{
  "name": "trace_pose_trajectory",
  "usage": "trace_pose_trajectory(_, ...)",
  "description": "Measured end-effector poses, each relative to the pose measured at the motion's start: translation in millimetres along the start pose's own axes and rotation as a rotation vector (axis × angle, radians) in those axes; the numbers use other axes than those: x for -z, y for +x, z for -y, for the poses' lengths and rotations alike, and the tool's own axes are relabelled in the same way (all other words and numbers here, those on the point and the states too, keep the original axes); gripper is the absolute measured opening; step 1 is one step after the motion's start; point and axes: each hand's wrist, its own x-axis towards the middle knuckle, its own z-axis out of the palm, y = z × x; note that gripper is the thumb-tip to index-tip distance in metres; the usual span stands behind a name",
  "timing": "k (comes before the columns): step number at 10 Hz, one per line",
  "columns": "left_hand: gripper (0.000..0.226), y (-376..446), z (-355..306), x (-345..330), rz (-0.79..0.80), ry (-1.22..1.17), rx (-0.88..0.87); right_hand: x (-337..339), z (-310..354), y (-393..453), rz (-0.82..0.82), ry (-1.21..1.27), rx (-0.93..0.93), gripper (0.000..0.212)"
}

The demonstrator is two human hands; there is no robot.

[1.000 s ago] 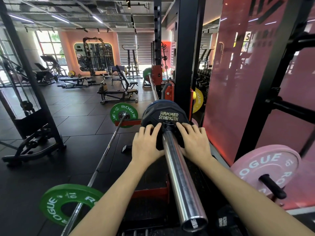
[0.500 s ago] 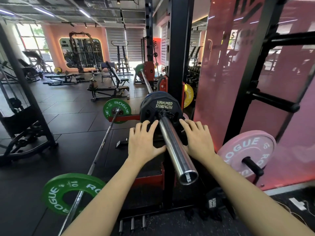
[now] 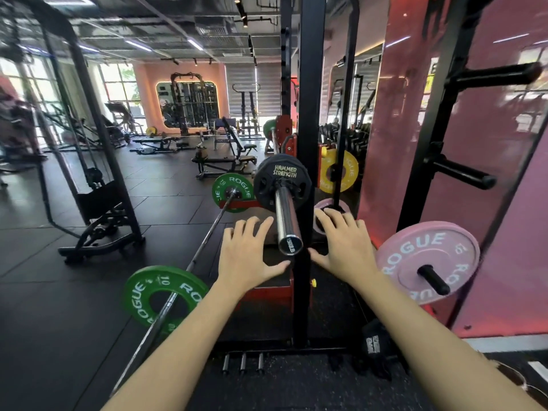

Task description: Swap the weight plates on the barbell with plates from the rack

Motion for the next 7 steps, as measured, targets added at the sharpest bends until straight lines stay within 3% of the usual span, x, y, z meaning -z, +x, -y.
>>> trace_pose_trajectory(2,0.095,-53.0,-32.4,54.2,0.044,0.009,-0.001,40.6,8.4,-61.8,0.04,0.013,-0.009,0.085)
trace_pose_trajectory(5,0.09,-76.7,-47.9,111.4,-0.024,-0.024,-0.026,91.7,21.0,-98.2,-0.024,0.083,-0.103,0.084)
trace_pose_trajectory(7,0.05,-74.3,-34.9,149.7,0.051,-0.559,0.127,123.9,35.1,-105.1,-0.04,0.67,-0.246,0.041)
